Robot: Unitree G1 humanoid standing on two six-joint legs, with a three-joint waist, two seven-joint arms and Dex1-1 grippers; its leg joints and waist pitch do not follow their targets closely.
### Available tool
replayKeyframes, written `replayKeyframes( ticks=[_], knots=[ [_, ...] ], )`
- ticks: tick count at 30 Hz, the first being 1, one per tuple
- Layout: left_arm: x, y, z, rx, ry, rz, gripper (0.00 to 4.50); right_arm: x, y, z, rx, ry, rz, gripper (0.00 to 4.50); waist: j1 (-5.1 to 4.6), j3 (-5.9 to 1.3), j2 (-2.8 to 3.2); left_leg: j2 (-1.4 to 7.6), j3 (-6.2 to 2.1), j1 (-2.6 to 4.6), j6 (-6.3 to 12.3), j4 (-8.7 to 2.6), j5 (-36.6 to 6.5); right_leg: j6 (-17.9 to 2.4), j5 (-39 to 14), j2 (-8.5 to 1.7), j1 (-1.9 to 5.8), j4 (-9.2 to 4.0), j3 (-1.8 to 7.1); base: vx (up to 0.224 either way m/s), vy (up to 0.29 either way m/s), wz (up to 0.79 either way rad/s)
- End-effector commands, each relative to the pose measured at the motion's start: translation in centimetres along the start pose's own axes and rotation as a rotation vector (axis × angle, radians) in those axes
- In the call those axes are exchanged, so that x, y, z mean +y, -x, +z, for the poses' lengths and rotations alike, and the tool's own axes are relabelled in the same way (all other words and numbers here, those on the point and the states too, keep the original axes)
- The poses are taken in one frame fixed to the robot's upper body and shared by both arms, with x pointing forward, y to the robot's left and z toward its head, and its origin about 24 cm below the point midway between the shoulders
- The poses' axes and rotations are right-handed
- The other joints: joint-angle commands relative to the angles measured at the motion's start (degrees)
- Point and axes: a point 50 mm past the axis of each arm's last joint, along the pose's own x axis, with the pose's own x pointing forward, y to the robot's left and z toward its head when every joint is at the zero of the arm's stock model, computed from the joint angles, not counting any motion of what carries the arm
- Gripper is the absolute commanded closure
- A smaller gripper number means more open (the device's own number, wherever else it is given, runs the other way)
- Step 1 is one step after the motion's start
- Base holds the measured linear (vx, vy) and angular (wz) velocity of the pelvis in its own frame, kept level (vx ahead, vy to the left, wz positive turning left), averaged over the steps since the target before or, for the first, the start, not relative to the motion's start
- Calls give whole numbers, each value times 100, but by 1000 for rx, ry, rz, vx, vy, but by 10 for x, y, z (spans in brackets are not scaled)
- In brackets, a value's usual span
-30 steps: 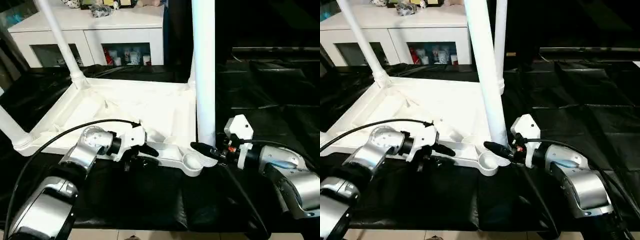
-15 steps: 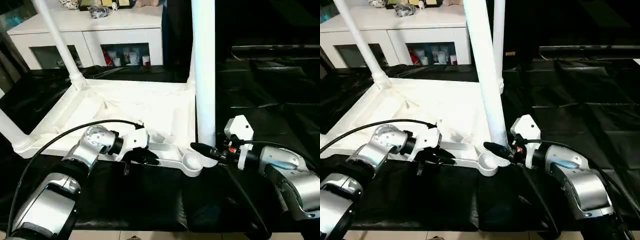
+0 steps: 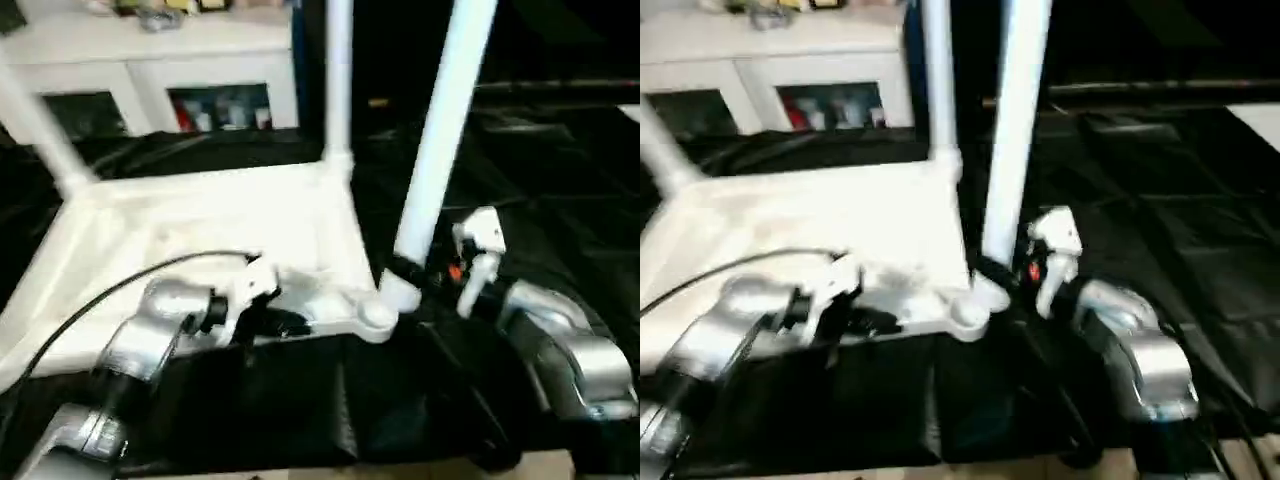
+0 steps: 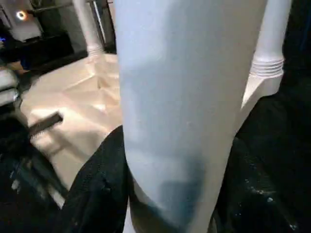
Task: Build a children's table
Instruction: Insert table leg to table base
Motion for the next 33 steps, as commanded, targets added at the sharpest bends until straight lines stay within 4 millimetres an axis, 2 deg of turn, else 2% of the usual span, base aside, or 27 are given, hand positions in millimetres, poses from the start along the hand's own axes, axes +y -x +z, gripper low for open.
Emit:
replayKeyframes(
  ticks=[1, 2, 3, 4, 9, 10, 12, 14, 18, 22, 23, 25, 26, 33],
  knots=[
    [-3, 1, -5, -23, 55, 50, 449, 2, -7, 6, -23, -25, 44, 259, 71, -388, -140, 345, -120, 38, 665, -340, 251, -1406, 689, -496, 309, -354, 273, 0, 0, 0],
    [-3, 1, -5, -23, 55, 50, 449, 2, -7, 6, -23, -25, 44, 259, 76, -379, -142, 335, -121, 27, 699, -338, 225, -1430, 741, -496, 308, -345, 268, 0, 0, 0],
    [-2, -1, -6, -16, 42, 63, 449, 1, -10, 6, -17, -29, 59, 259, 89, -369, -209, 328, -104, 32, 732, -346, 133, -1422, 662, -501, 312, -373, 266, 0, 0, 0],
    [0, -2, -7, 0, 39, 78, 449, 1, -12, 6, 1, -27, 86, 259, 117, -363, -175, 331, -111, 39, 706, -348, 88, -1405, 547, -513, 311, -374, 269, 0, 0, 0],
    [1, -2, -2, 55, 49, 156, 449, 2, -19, 5, 69, -16, 161, 259, 103, -348, -175, 338, -116, 38, 553, -361, -77, -1383, 262, -520, 328, -390, 271, 0, 0, 0],
    [1, -2, -1, 66, 50, 167, 449, 2, -20, 5, 84, -14, 175, 259, 98, -355, -137, 340, -122, 46, 526, -357, -80, -1391, 279, -514, 327, -375, 269, 0, 0, 0],
    [3, -1, -1, 87, 44, 183, 450, 0, -21, 4, 110, -4, 182, 260, 79, -350, -171, 329, -118, 38, 511, -351, -66, -1405, 321, -509, 336, -387, 273, 0, 0, 0],
    [5, 0, 0, 105, 40, 194, 450, -5, -22, 3, 146, 3, 175, 261, 81, -361, -169, 320, -117, 44, 493, -344, -17, -1422, 364, -500, 336, -381, 269, 0, 0, 0],
    [5, -2, 6, 71, 53, 154, 450, -13, -24, -4, 217, 20, 160, 261, 87, -379, -200, 306, -111, 31, 571, -315, 122, -1499, 666, -499, 350, -340, 266, 0, 0, 0],
    [3, -4, 7, 76, 48, 127, 450, -16, -26, -8, 219, 13, 147, 261, 100, -387, -185, 325, -115, 47, 590, -314, 105, -1550, 710, -500, 338, -339, 259, 0, 0, 0],
    [2, -4, 7, 76, 45, 124, 450, -17, -28, -9, 218, 11, 149, 261, 101, -397, -157, 331, -123, 52, 591, -308, 126, -1583, 798, -504, 335, -319, 257, 0, 0, 0],
    [1, -6, 8, 68, 43, 111, 450, -18, -32, -10, 205, 3, 150, 262, 99, -401, -177, 332, -118, 54, 595, -303, 130, -1602, 877, -496, 338, -318, 255, 0, 0, 0],
    [0, -6, 8, 65, 42, 103, 450, -19, -33, -10, 199, -2, 150, 262, 84, -394, -179, 323, -119, 43, 601, -308, 78, -1651, 871, -498, 344, -321, 249, 0, 0, 0],
    [2, -7, 8, 75, 32, 113, 450, -21, -37, -13, 176, -27, 161, 262, 78, -382, -206, 335, -117, 53, 507, -326, -82, -1603, 535, -506, 348, -350, 253, 0, 0, 0]
  ],
)
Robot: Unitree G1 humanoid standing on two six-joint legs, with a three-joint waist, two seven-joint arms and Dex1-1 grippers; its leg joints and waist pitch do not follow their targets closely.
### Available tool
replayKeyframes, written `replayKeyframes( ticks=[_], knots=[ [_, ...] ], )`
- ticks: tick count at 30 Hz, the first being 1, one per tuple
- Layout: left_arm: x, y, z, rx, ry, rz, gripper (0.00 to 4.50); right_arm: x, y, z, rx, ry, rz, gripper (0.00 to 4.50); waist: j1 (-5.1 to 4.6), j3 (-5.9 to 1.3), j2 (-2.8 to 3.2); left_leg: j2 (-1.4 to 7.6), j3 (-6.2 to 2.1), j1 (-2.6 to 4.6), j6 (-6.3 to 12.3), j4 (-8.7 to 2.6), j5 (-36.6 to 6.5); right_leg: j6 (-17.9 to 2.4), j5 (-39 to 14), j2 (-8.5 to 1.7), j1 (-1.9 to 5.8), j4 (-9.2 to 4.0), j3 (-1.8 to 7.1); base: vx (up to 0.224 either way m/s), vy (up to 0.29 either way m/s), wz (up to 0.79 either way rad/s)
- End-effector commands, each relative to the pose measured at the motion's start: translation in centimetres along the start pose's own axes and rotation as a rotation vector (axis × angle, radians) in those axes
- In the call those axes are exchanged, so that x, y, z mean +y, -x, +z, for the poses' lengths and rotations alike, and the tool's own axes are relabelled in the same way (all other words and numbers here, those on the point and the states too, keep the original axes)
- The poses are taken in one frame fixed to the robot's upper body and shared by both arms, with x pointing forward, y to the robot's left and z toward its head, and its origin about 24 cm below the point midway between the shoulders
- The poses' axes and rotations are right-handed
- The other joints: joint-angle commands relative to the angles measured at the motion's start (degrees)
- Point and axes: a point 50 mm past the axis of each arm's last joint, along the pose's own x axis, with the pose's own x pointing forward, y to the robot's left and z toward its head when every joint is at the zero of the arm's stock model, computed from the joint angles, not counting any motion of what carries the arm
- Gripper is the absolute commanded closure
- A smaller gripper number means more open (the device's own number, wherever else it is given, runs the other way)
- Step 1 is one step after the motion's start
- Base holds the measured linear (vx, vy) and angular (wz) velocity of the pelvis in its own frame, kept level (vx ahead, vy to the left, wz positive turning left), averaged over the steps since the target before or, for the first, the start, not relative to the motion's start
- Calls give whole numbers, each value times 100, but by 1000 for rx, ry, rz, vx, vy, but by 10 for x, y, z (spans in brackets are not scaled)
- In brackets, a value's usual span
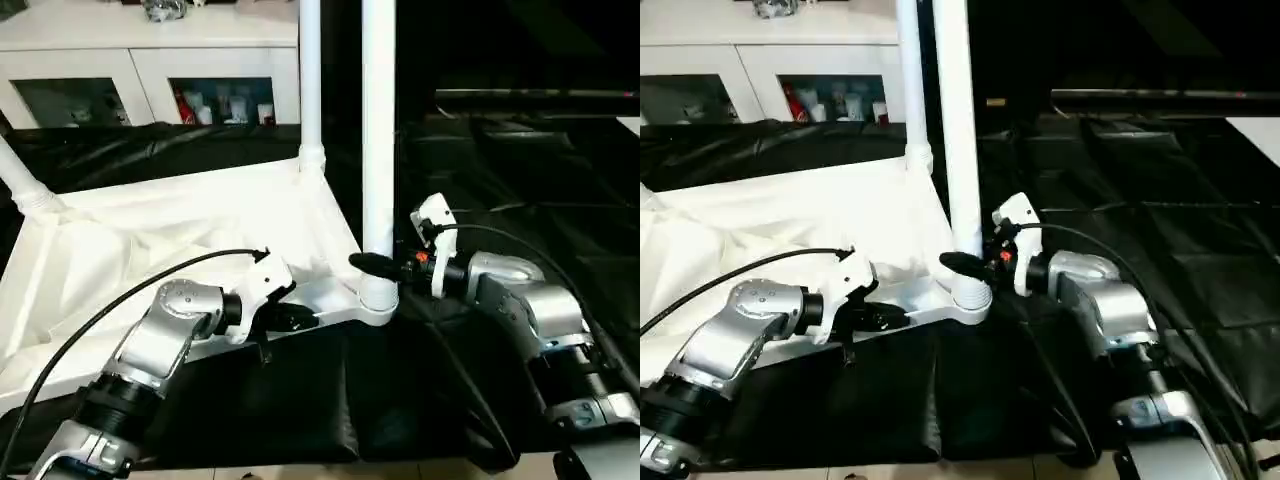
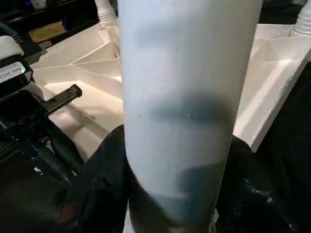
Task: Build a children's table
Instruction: Insert table leg to table base
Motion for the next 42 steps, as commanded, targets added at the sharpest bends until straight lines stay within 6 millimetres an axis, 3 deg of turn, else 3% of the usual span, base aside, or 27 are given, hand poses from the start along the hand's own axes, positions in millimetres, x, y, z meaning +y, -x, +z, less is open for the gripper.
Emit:
replayKeyframes(
  ticks=[1, 8, 9, 11, 13, 17, 19, 20, 25, 26, 32, 33, 34, 40, 41, 42],
  knots=[
    [1, 0, -2, 17, 6, 7, 450, -5, 4, -5, -26, -19, -38, 262, 65, -381, -70, 331, -118, 62, 494, -363, -79, -1590, 537, -516, 351, -355, 259, 0, 0, 0],
    [3, -2, 0, 8, 6, 18, 450, -6, 19, -32, -126, -144, -117, 262, 101, -392, -60, 334, -117, 73, 526, -361, -82, -1587, 672, -515, 346, -354, 260, 0, 0, 0],
    [4, -2, 0, 6, 5, 19, 450, -6, 22, -37, -150, -166, -142, 262, 99, -379, -18, 336, -119, 79, 505, -369, -167, -1582, 568, -514, 332, -378, 258, 0, 0, 0],
    [5, -3, 1, 4, 1, 23, 450, -5, 26, -43, -187, -190, -180, 262, 109, -378, -18, 348, -122, 84, 441, -383, -265, -1564, 486, -521, 335, -390, 261, 0, 0, 0],
    [6, -4, 2, 0, -6, 31, 450, -4, 29, -49, -221, -201, -218, 262, 112, -374, 22, 351, -134, 94, 371, -396, -373, -1559, 377, -516, 329, -395, 252, 0, 0, 0],
    [9, -4, 4, -3, -19, 43, 450, 5, 31, -57, -217, -167, -237, 262, 127, -371, 41, 347, -144, 93, 257, -417, -523, -1477, 266, -525, 341, -418, 260, 0, 0, 0],
    [9, -3, 4, -2, -22, 43, 450, 9, 30, -57, -198, -136, -225, 262, 123, -367, 21, 343, -145, 85, 246, -424, -519, -1426, 274, -516, 347, -421, 261, 0, 0, 0],
    [9, -3, 4, -1, -24, 43, 450, 12, 30, -57, -180, -110, -211, 262, 135, -367, 45, 348, -150, 94, 239, -426, -531, -1417, 249, -518, 339, -423, 258, 0, 0, 0],
    [10, -2, 3, 4, -39, 36, 450, 20, 24, -53, -100, -23, -132, 262, 144, -362, 37, 342, -144, 84, 233, -421, -542, -1368, 154, -521, 339, -444, 268, 0, 0, 0],
    [9, -2, 3, 5, -41, 32, 450, 21, 22, -52, -82, -16, -112, 262, 145, -363, -1, 344, -141, 84, 242, -427, -530, -1370, 142, -519, 345, -440, 267, 0, 0, 0],
    [8, -3, 1, 9, -51, 22, 450, 22, 15, -52, 14, 9, -19, 262, 118, -352, 13, 339, -141, 76, 251, -423, -535, -1363, 48, -521, 342, -449, 269, 0, 0, 0],
    [8, -3, 1, 9, -52, 21, 450, 23, 15, -54, 44, 14, 6, 262, 126, -352, -55, 339, -140, 69, 279, -422, -502, -1363, 32, -528, 357, -437, 269, 0, 0, 0],
    [7, -3, 0, 10, -55, 20, 450, 23, 14, -56, 71, 17, 35, 262, 120, -344, -28, 343, -140, 65, 285, -427, -495, -1350, -34, -524, 342, -448, 263, 0, 0, 0],
    [7, -3, -1, 13, -66, 17, 450, 20, 14, -60, 115, 35, 68, 262, 113, -333, -29, 352, -137, 97, 261, -439, -660, -1381, -177, -525, 326, -472, 268, 0, 0, 0],
    [7, -3, -1, 13, -66, 17, 450, 20, 14, -60, 115, 35, 68, 262, 106, -326, -73, 353, -131, 97, 254, -445, -699, -1376, -244, -523, 328, -481, 268, 0, 0, 0],
    [7, -2, 0, 8, -67, 24, 450, 19, 15, -62, 110, 20, 59, 262, 116, -309, -43, 357, -138, 101, 217, -462, -792, -1353, -435, -537, 327, -496, 275, 0, 0, 0]
  ],
)
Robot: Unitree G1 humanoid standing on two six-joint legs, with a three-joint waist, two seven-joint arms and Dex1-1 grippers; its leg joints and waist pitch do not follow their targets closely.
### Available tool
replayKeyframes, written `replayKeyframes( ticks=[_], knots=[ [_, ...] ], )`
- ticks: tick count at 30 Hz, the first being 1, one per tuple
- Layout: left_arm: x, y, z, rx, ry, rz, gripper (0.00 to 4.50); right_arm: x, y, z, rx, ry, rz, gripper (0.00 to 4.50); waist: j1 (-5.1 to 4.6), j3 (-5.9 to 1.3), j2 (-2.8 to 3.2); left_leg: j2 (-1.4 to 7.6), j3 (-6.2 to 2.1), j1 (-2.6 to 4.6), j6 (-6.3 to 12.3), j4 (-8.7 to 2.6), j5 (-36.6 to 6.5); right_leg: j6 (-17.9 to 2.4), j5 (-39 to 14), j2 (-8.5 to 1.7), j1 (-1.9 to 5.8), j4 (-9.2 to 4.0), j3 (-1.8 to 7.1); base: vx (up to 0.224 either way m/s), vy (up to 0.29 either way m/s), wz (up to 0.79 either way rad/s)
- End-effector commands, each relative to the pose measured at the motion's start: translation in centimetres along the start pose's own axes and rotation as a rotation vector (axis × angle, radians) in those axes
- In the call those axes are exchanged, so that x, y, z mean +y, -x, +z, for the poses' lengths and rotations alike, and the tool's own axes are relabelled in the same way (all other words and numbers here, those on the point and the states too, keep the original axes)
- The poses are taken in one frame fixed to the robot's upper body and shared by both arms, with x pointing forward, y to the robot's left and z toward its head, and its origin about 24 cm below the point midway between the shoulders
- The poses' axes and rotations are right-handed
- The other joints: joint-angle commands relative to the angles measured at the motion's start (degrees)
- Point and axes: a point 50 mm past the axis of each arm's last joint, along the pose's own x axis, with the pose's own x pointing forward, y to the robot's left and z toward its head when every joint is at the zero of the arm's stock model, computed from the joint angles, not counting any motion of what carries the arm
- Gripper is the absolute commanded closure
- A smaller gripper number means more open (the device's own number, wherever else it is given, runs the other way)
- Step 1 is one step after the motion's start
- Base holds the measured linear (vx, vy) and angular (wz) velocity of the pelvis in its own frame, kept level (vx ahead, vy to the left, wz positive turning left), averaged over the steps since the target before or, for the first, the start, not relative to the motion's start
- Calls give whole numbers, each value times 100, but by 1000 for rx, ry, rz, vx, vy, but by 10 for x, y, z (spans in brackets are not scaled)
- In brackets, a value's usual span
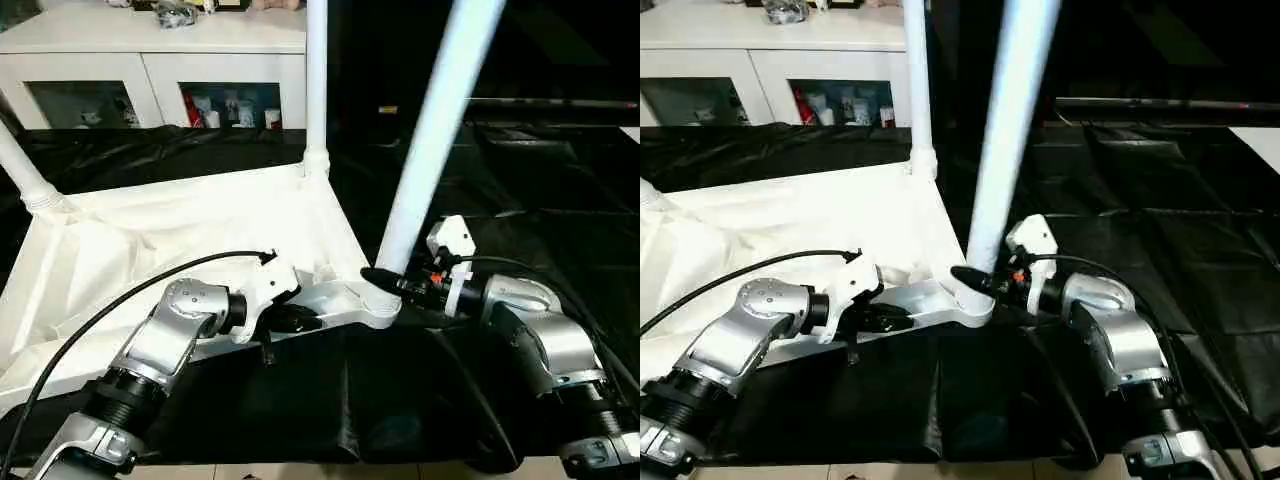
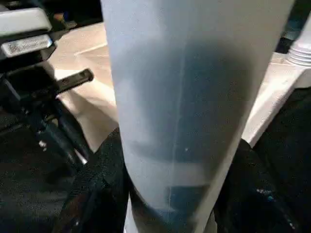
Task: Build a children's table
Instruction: Insert table leg to table base
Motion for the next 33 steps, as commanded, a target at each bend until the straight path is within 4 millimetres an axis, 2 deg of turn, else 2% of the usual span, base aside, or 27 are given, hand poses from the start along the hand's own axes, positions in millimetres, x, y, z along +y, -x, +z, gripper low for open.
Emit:
replayKeyframes(
  ticks=[1, 3, 5, 9, 10, 11, 12, 15, 16, 20, 23, 24, 25, 28, 30, 33],
  knots=[
    [5, 5, 1, 7, -17, 42, 450, 14, -1, -40, 131, -133, 70, 262, 23, -263, -9, 355, -143, 63, 200, -482, -911, -1324, -648, -540, 255, -507, 288, 0, 0, 0],
    [6, 5, 2, 8, -20, 43, 450, 14, 1, -42, 130, -143, 69, 262, 15, -249, -19, 362, -151, 83, 130, -512, -1089, -1277, -914, -539, 256, -536, 292, 0, 0, 0],
    [6, 5, 2, 8, -21, 44, 450, 15, 3, -44, 128, -154, 70, 262, 15, -241, 34, 370, -160, 110, 64, -533, -1241, -1246, -1087, -546, 246, -558, 299, 0, 0, 0],
    [8, 4, 3, 4, -28, 50, 450, 16, 7, -48, 104, -191, 43, 262, 11, -276, 16, 364, -157, 99, 74, -525, -1068, -1302, -621, -537, 271, -531, 301, 0, 0, 0],
    [8, 4, 4, 4, -30, 50, 450, 17, 7, -50, 102, -197, 38, 262, 21, -278, 48, 364, -158, 97, 89, -520, -1014, -1325, -504, -538, 267, -522, 298, 0, 0, 0],
    [8, 4, 4, 3, -31, 49, 450, 17, 7, -52, 101, -200, 30, 262, 13, -276, 31, 362, -153, 95, 101, -521, -1007, -1328, -466, -530, 269, -526, 296, 0, 0, 0],
    [9, 3, 4, 3, -32, 47, 450, 18, 7, -54, 100, -201, 25, 262, 21, -277, 64, 360, -155, 96, 101, -521, -1029, -1341, -449, -535, 267, -527, 295, 0, 0, 0],
    [9, 2, 6, -11, -46, 42, 450, 18, 6, -55, 80, -199, 1, 262, 21, -271, 54, 358, -157, 101, 81, -536, -1138, -1332, -589, -534, 267, -552, 290, 0, 0, 0],
    [8, 1, 9, -29, -59, 25, 450, 17, 6, -54, 72, -203, 8, 262, 17, -265, 81, 360, -161, 105, 54, -545, -1220, -1326, -698, -538, 264, -562, 290, 0, 0, 0],
    [3, 1, 11, -63, -88, -63, 450, 16, 6, -52, 83, -201, 71, 262, 11, -259, 81, 368, -170, 112, 5, -567, -1401, -1275, -953, -544, 268, -587, 298, 0, 0, 0],
    [1, 3, 12, -66, -100, -104, 450, 16, 8, -51, 97, -185, 125, 262, 13, -290, 85, 378, -161, 103, 86, -550, -1125, -1380, -404, -533, 283, -534, 285, 0, 0, 0],
    [1, 3, 12, -67, -103, -111, 450, 16, 8, -51, 99, -182, 133, 262, 13, -290, 85, 378, -161, 103, 86, -550, -1125, -1380, -404, -533, 283, -534, 285, 0, 0, 0],
    [2, 5, 12, -55, -113, -139, 450, 15, 10, -52, 121, -175, 179, 262, 20, -305, 81, 371, -155, 92, 159, -528, -928, -1463, -24, -532, 297, -502, 271, 0, 0, 0],
    [6, 8, 11, -37, -124, -142, 450, 13, 11, -54, 146, -161, 211, 262, 43, -311, 88, 372, -139, 87, 261, -506, -807, -1546, 195, -535, 299, -485, 252, 0, 0, 0],
    [7, 9, 11, -33, -128, -137, 450, 13, 11, -54, 150, -159, 213, 262, 58, -304, 90, 376, -142, 93, 259, -513, -864, -1557, 89, -540, 298, -495, 247, 0, 0, 0],
    [11, 11, 11, -35, -124, -106, 450, 11, 11, -54, 154, -158, 218, 262, 72, -283, 89, 399, -145, 118, 147, -552, -1122, -1527, -367, -550, 285, -531, 255, 0, 0, 0]
  ],
)
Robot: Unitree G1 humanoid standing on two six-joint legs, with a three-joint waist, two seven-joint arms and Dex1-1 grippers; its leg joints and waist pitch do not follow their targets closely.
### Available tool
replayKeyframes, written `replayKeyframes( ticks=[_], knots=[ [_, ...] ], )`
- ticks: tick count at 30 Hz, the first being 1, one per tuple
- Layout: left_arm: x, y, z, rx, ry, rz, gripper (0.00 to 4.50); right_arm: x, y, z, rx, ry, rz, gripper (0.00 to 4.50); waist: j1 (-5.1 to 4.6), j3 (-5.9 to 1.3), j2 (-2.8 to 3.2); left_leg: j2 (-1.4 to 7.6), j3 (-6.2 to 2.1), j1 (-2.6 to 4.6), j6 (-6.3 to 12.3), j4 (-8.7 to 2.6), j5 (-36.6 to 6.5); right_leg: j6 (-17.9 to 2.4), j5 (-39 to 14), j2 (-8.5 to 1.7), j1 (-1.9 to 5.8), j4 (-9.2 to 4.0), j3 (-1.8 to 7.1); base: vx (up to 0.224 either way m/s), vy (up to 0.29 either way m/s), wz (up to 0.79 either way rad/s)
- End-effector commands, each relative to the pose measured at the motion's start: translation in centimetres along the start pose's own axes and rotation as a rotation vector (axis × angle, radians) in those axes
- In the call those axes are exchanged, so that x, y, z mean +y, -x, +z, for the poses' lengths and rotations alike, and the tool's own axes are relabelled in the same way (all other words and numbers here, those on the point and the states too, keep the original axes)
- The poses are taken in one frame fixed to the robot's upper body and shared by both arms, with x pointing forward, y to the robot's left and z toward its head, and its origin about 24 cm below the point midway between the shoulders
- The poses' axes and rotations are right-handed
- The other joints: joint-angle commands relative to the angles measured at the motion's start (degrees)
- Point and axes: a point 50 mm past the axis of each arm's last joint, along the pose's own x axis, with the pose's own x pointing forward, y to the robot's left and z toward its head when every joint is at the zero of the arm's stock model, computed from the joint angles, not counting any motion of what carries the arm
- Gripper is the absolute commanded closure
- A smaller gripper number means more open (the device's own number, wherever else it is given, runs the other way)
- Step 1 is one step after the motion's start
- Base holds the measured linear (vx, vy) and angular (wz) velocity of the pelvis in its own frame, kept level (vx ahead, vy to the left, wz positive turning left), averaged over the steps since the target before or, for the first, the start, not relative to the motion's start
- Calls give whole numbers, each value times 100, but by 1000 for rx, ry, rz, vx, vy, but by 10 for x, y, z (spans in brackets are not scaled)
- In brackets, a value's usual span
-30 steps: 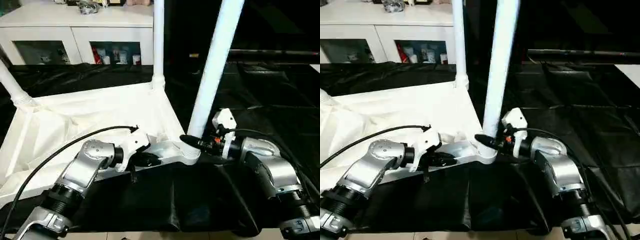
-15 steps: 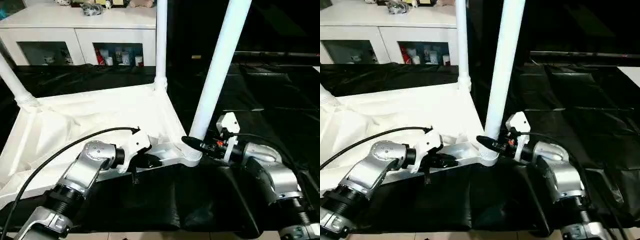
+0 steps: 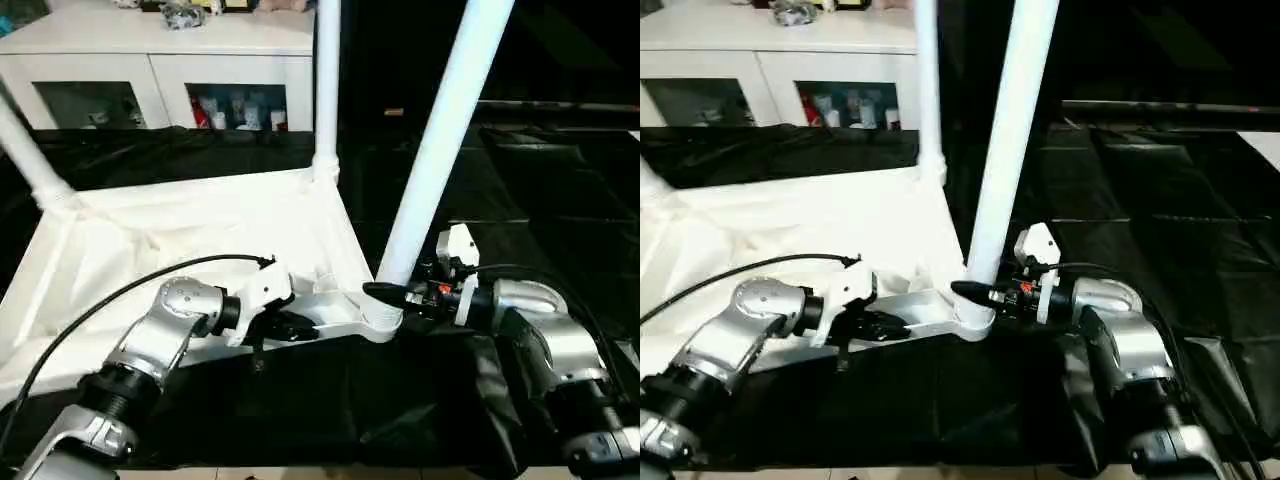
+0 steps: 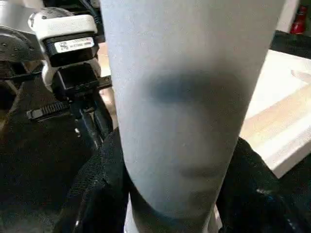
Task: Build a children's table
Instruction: Insert table leg to table base
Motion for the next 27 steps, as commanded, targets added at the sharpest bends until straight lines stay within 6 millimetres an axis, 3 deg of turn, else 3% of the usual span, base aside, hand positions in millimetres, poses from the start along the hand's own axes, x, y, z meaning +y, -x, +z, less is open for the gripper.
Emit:
replayKeyframes(
  ticks=[1, 7, 14, 22, 27],
  knots=[
    [9, 6, 17, -27, -67, 28, 450, 12, 2, -46, 169, -148, 39, 262, 8, -260, 48, 402, -149, 67, 123, -484, -1160, -1509, -438, -553, 223, -453, 283, 0, 0, 0],
    [11, 4, 14, -16, -59, 60, 450, 15, 0, -49, 181, -144, 61, 262, 12, -244, 49, 397, -149, 73, 99, -496, -1245, -1457, -645, -558, 210, -481, 295, 0, 0, 0],
    [13, 5, 12, -24, -49, 84, 450, 12, -3, -51, 175, -130, 19, 262, -14, -175, 79, 411, -176, 149, -87, -578, -1881, -1251, -1767, -589, 178, -607, 328, 0, 0, 0],
    [13, 6, 10, -34, -37, 99, 450, 16, -1, -53, 163, -137, -9, 262, -27, -163, 90, 412, -189, 144, -98, -603, -1935, -1125, -1986, -583, 162, -643, 339, 0, 0, 0],
    [10, 5, 8, -32, -33, 88, 450, 21, -2, -55, 154, -142, -18, 262, -37, -173, 104, 416, -185, 137, -84, -619, -1846, -1140, -1734, -567, 167, -634, 338, 0, 0, 0]
  ],
)
